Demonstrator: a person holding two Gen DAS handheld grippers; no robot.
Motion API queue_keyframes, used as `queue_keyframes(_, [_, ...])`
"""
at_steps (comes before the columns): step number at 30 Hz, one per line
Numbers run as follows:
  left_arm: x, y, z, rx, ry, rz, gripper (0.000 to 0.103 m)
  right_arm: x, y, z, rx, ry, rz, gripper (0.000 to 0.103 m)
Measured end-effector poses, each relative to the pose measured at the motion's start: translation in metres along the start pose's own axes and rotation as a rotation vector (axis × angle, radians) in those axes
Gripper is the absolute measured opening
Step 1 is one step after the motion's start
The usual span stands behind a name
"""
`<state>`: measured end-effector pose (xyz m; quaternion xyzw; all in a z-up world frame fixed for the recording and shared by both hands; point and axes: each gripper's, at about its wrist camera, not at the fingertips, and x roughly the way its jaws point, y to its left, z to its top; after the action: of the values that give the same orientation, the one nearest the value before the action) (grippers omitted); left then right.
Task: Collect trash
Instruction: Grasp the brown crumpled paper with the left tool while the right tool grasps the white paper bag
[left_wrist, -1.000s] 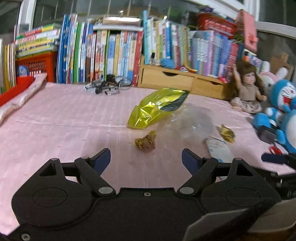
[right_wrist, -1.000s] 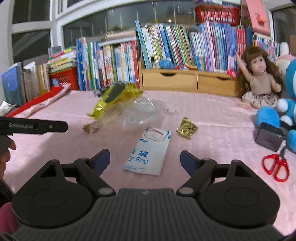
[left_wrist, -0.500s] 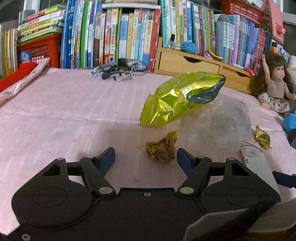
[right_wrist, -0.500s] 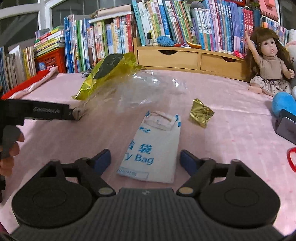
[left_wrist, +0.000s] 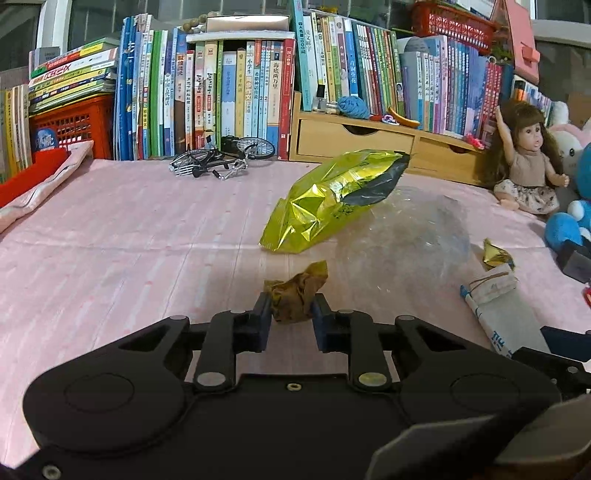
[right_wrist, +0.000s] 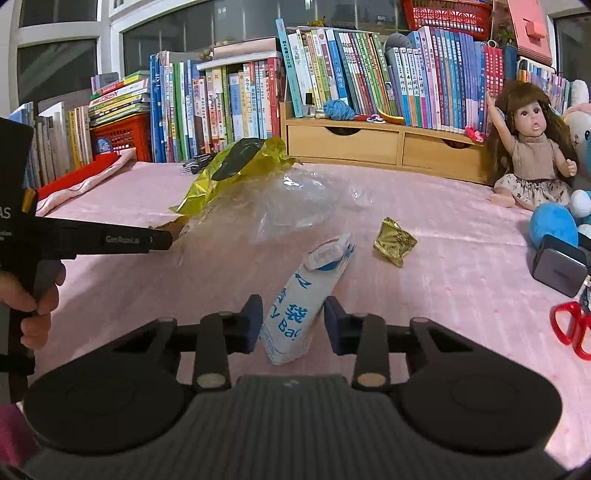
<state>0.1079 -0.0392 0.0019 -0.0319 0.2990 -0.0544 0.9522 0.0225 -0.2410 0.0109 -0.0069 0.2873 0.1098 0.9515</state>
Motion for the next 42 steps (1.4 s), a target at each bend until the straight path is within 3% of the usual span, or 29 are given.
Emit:
queue_keyframes(2, [-0.011, 0.003, -0.004, -0.011, -0.003, -0.016, 0.022, -0.007, -0.002, -0.002, 0.007, 0.002, 0.004, 0.020])
queue_keyframes(5, [-0.029, 0.007, -0.009, -0.033, -0.009, -0.042, 0.022, -0.016, -0.005, -0.003, 0.027, 0.000, 0.029, 0.022])
queue_keyframes(7, [-0.039, 0.008, -0.012, -0.038, -0.016, -0.053, 0.022, -0.020, -0.006, -0.003, 0.026, -0.021, -0.001, 0.034])
queue_keyframes(8, [-0.044, 0.008, -0.014, -0.033, -0.020, -0.055, 0.022, -0.019, -0.008, -0.002, 0.032, -0.030, -0.018, 0.049])
queue_keyframes(9, [-0.048, 0.007, -0.015, -0.031, -0.023, -0.056, 0.022, -0.017, -0.010, 0.000, 0.040, -0.034, -0.029, 0.057])
queue_keyframes(12, [-0.056, 0.007, -0.017, -0.032, -0.026, -0.071, 0.022, -0.006, -0.013, 0.009, 0.053, -0.056, -0.052, 0.060])
queue_keyframes(20, [-0.069, 0.004, -0.023, -0.009, -0.030, -0.083, 0.022, 0.047, -0.005, 0.023, -0.070, 0.015, -0.048, 0.060])
queue_keyframes(22, [-0.072, 0.003, -0.025, 0.005, -0.030, -0.086, 0.022, 0.055, -0.003, 0.023, -0.085, 0.044, -0.040, 0.051])
queue_keyframes(24, [-0.075, 0.002, -0.027, 0.019, -0.035, -0.087, 0.022, 0.055, 0.000, 0.021, -0.104, 0.056, -0.034, 0.034])
queue_keyframes(26, [-0.077, 0.001, -0.028, 0.030, -0.041, -0.090, 0.022, 0.050, 0.004, 0.018, -0.123, 0.052, -0.029, 0.027])
queue_keyframes(32, [-0.086, 0.000, -0.032, 0.033, -0.051, -0.107, 0.022, 0.031, 0.014, 0.013, -0.169, 0.026, -0.008, 0.022])
queue_keyframes(34, [-0.089, 0.000, -0.035, 0.037, -0.055, -0.108, 0.022, 0.026, 0.015, 0.014, -0.167, 0.005, -0.021, 0.030])
queue_keyframes(35, [-0.090, 0.000, -0.036, 0.036, -0.055, -0.109, 0.022, 0.024, 0.015, 0.015, -0.160, -0.010, -0.031, 0.043])
queue_keyframes(36, [-0.090, 0.000, -0.036, 0.034, -0.055, -0.109, 0.022, 0.024, 0.013, 0.016, -0.153, -0.020, -0.041, 0.049])
queue_keyframes(42, [-0.096, 0.004, -0.038, 0.035, -0.069, -0.095, 0.022, 0.025, 0.003, 0.019, -0.130, -0.034, -0.069, 0.059])
